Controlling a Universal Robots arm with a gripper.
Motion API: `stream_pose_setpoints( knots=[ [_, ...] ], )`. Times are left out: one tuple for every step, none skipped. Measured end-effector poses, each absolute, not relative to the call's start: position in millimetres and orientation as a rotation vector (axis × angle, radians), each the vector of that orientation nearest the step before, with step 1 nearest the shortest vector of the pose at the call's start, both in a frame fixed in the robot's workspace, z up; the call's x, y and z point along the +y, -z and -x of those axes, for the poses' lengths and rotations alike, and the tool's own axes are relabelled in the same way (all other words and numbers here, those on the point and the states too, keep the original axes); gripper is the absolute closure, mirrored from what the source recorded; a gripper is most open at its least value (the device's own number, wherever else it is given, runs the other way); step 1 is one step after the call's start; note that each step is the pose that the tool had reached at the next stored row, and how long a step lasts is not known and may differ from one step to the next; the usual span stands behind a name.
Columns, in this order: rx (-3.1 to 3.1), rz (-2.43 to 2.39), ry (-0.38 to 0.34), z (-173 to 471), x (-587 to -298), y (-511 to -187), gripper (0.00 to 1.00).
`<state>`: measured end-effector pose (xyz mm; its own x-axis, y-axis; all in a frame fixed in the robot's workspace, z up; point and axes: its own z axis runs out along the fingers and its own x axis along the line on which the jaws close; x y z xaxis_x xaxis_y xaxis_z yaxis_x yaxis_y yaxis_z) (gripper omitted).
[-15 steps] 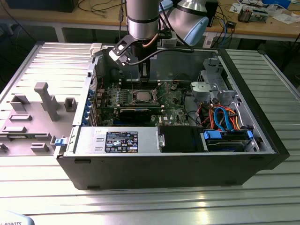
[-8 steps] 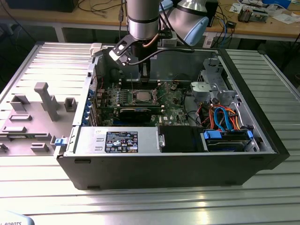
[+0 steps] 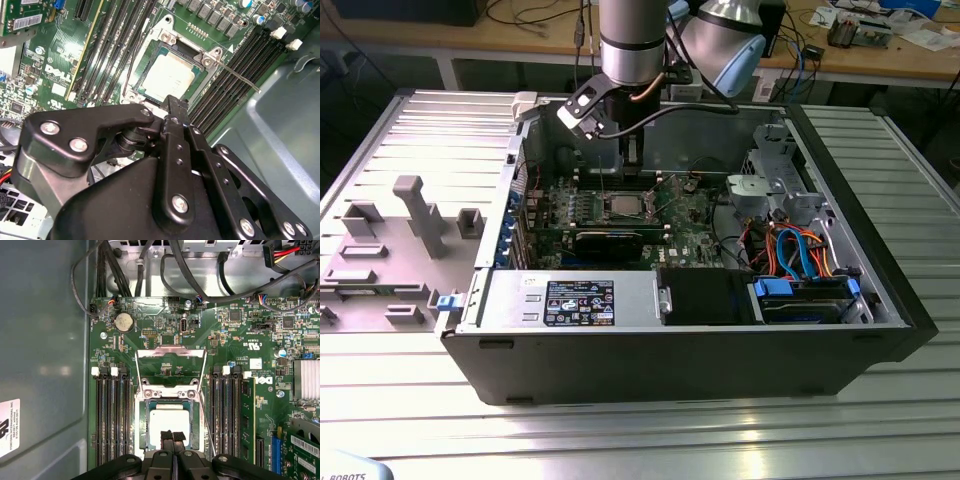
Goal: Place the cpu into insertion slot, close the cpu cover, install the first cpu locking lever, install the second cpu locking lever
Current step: 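Close the cpu cover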
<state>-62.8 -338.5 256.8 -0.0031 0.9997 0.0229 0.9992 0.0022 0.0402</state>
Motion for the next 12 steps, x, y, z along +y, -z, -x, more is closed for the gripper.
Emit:
stream_pose_setpoints(
  knots=[
    [2.215,-2.209,-0.07,62.8,-338.5,-256.8,0.89],
    [2.215,-2.209,-0.07,62.8,-338.5,-256.9,0.89],
    [2.215,-2.21,-0.069,62.9,-338.5,-257.2,0.89],
    [2.215,-2.21,-0.069,62.9,-338.5,-257.5,0.89],
    [2.216,-2.21,-0.069,62.9,-338.5,-258.0,0.89],
    [2.216,-2.21,-0.069,62.9,-338.5,-258.4,0.89],
    [2.216,-2.21,-0.069,62.9,-338.5,-258.7,0.89],
    [2.216,-2.21,-0.069,62.8,-338.5,-258.9,0.89],
    [2.216,-2.21,-0.069,62.8,-338.5,-258.9,0.89],
    [2.216,-2.21,-0.069,62.9,-338.5,-259.1,0.89],
    [2.216,-2.21,-0.069,62.9,-338.5,-259.2,0.89],
    [2.216,-2.21,-0.069,62.9,-338.5,-259.2,0.89]
  ],
)
